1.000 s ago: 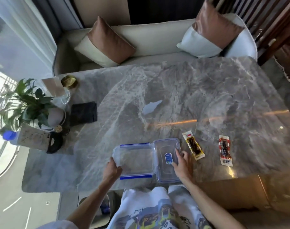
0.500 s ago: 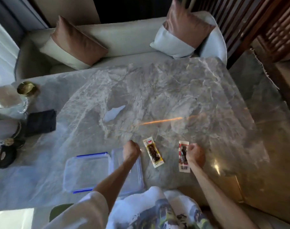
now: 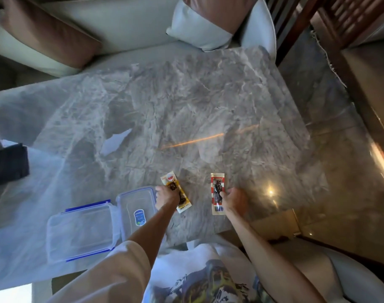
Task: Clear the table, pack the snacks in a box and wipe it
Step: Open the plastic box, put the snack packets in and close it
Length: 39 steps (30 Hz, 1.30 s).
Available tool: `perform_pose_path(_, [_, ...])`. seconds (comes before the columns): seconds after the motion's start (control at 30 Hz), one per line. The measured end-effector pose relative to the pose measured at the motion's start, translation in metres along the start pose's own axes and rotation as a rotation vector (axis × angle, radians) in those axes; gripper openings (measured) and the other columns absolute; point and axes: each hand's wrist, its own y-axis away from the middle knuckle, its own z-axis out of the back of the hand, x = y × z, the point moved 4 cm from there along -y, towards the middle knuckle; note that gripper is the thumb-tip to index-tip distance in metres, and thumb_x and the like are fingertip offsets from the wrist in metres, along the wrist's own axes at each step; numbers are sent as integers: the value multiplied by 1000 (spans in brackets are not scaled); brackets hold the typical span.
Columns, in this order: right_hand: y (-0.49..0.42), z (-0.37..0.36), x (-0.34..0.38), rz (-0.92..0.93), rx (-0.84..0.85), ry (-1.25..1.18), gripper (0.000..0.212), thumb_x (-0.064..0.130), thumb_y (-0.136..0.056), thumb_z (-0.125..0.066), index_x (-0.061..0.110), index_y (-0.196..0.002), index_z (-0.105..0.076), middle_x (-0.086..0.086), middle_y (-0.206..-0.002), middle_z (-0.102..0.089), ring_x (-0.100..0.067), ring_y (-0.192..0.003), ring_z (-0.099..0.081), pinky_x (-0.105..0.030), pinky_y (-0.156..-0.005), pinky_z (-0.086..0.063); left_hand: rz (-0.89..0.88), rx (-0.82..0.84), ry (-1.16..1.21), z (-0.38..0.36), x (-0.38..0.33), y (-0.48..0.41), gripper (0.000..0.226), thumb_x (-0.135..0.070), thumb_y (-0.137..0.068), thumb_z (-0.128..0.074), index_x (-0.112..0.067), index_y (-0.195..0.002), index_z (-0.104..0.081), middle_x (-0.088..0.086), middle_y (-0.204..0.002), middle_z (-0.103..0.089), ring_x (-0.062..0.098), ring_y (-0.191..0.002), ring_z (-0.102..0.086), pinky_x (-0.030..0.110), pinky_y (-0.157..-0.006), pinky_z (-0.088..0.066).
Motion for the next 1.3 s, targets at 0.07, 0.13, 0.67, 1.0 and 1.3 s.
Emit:
perform_pose_path(0.07, [0, 0, 0, 13, 6, 22, 20, 31, -81, -71, 16, -94, -76, -9, -95, -76, -27, -91, -71, -32, -76, -56, -18, 3, -21, -3, -2, 0, 53, -33, -87, -61, 1, -121, -38, 22, -128, -57, 40, -113, -61, 49, -97, -50])
perform_pose_path(0.13, [0, -2, -2, 22, 20, 19, 18, 28, -81, -71, 17, -94, -76, -8, -95, -76, -27, -92, -71, -31, -76, -55, -49, 31, -5, -6, -3, 0, 53, -30, -86, -64, 2, -122, -43, 22, -127, -57, 38, -116, -59, 47, -97, -49])
perform_pose_path(0.67, [69, -44, 96, 318, 635, -445, 3, 6, -91, -60, 5, -91, -63, -12, -83, -63, -19, -72, -55, -30, -70, -45, -228, 285, 760, 34, 31, 45, 24, -19, -104, -33, -8, -105, -54, 15, -81, -57, 17, -55, -60, 25, -51, -46])
perform_pose_path(1.0, [146, -98, 177, 504, 824, -170, 12, 6, -85, -67, 10, -75, -64, -17, -79, -60, -15, -61, -50, -25, -56, -40, -338, 188, 782, 118, 109, 24, 23, 15, -87, -53, 0, -105, -51, 2, -73, -65, 0, -54, -64, 22, -66, -53])
perform_pose_path(1.3, [220, -129, 253, 496, 946, -128, 34, 20, -87, -69, 5, -117, -65, -4, -86, -66, -8, -62, -57, -18, -55, -47, -424, 354, 428, 220, 169, -4, 39, 17, -88, -43, -3, -121, -48, 15, -102, -57, 24, -89, -57, 44, -93, -48])
